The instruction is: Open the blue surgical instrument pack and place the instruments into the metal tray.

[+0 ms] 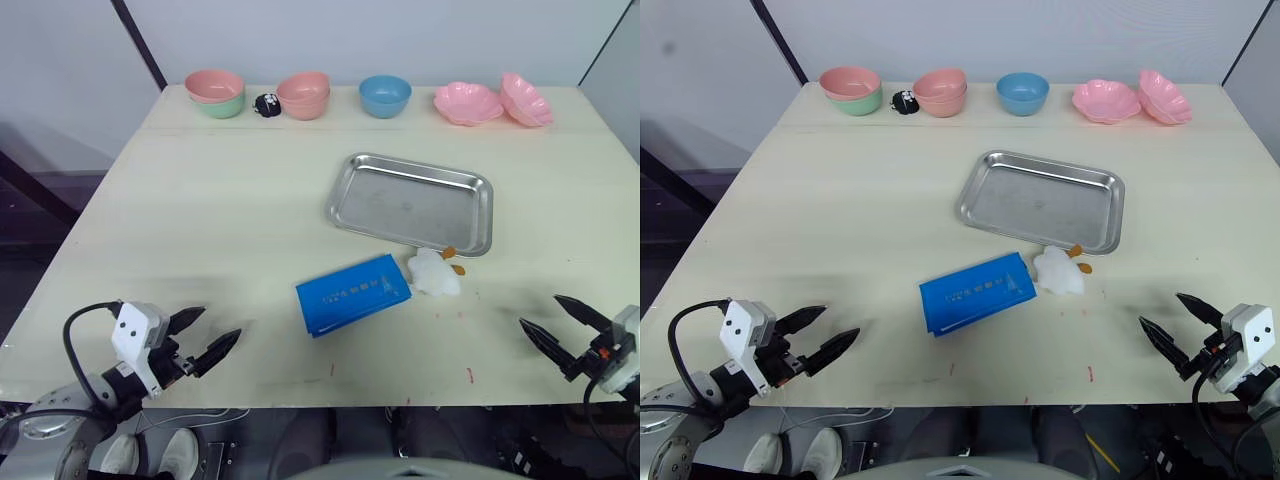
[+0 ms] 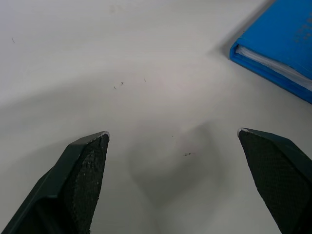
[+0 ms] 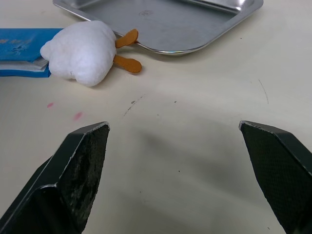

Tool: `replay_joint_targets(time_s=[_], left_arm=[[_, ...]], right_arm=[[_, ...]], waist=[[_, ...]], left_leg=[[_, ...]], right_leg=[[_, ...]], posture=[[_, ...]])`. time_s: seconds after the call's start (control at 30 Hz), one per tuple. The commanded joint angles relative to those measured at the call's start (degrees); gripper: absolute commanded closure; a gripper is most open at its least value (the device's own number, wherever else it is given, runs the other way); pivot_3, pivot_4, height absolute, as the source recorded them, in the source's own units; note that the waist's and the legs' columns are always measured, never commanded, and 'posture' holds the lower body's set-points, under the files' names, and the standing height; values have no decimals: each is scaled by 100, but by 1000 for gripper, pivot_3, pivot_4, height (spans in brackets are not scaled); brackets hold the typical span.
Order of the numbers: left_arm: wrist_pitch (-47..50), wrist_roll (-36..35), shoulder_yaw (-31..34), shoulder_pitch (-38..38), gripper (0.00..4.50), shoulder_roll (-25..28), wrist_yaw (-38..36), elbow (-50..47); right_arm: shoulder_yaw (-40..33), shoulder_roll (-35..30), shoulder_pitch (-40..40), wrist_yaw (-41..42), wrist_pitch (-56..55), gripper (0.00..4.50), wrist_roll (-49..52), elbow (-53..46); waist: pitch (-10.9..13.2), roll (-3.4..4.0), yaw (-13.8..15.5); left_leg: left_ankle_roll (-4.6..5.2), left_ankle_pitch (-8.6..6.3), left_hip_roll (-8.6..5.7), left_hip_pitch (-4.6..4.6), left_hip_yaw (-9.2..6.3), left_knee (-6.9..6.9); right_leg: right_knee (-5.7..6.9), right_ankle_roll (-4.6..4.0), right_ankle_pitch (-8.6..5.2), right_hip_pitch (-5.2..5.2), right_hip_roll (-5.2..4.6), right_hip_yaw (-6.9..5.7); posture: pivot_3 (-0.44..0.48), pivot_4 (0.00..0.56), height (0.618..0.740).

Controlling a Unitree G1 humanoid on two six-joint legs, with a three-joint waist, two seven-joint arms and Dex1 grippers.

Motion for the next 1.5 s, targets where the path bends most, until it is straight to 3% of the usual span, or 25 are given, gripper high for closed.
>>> replay_joint_targets(time_s=[0.03,0.43,0.73,0.87,0.97,1.0,1.03,1.07,1.13,1.33,1.5], left_arm=[[-200,10,69,14,0,-27,-28,6],[-472,-44,-13,-179,0,102,-534,378],[-934,258,-539,-574,0,311,-944,452],[-1017,254,-773,-841,1054,420,-1208,632],[-1069,284,-984,-1074,2497,534,-1439,754],[-1106,330,-1072,-1140,2883,577,-1525,806],[-1113,342,-1160,-1203,2973,621,-1618,860],[-1108,344,-1239,-1270,3622,652,-1684,918],[-1114,386,-1385,-1411,4412,697,-1790,1061],[-1126,556,-1846,-1936,4462,785,-2113,1613],[-1095,608,-2073,-2378,4462,745,-2206,1907]], right_arm=[[-210,-93,27,94,-112,28,45,-62],[-59,-106,79,114,-126,28,-43,-386],[624,-201,-586,-345,225,28,-375,-1209],[1028,-355,-1149,-524,745,1096,-351,-1521],[1409,-598,-1648,-503,1094,2625,-470,-1646],[1569,-702,-1833,-489,1226,3013,-554,-1658],[1743,-794,-2053,-462,1305,3100,-647,-1650],[1900,-860,-2277,-459,1418,3798,-706,-1629],[2207,-948,-2716,-451,1622,4500,-833,-1555],[3407,-1045,-4289,-205,2112,4500,-1607,-893],[4137,-1061,-4944,36,2110,4500,-2237,-389]], waist=[[0,0,0],[0,0,0],[-1,0,-4],[-2,2,-8],[-1,1,-6],[-1,0,-7],[-1,1,-7],[0,2,-7],[0,2,-10],[4,6,-19],[6,6,4]], left_leg=[[0,0,0,0,0,0],[0,0,-1,2,0,5],[-1,1,-1,3,-4,12],[-1,2,-1,5,-10,13],[-1,2,-4,2,-10,17],[-1,2,-4,2,-14,18],[-1,2,-4,0,-17,18],[-1,2,-6,0,-19,18],[-1,2,-6,-1,-24,17],[-1,3,-9,-3,-38,19],[-1,3,-14,-21,-49,19]], right_leg=[[0,0,0,0,0,0],[6,0,0,2,2,-3],[14,1,1,3,6,-8],[19,0,2,4,9,-18],[20,1,3,3,9,-30],[19,1,2,4,9,-35],[17,1,2,4,9,-40],[18,1,2,4,8,-42],[18,0,2,3,9,-47],[21,-1,3,2,12,-60],[18,-1,3,-7,11,-75]], posture=[[0,150,740],[0,150,740],[0,150,740],[0,150,740],[0,150,740],[0,150,740],[0,150,740],[0,150,740],[0,150,740],[0,150,740],[0,150,740]])
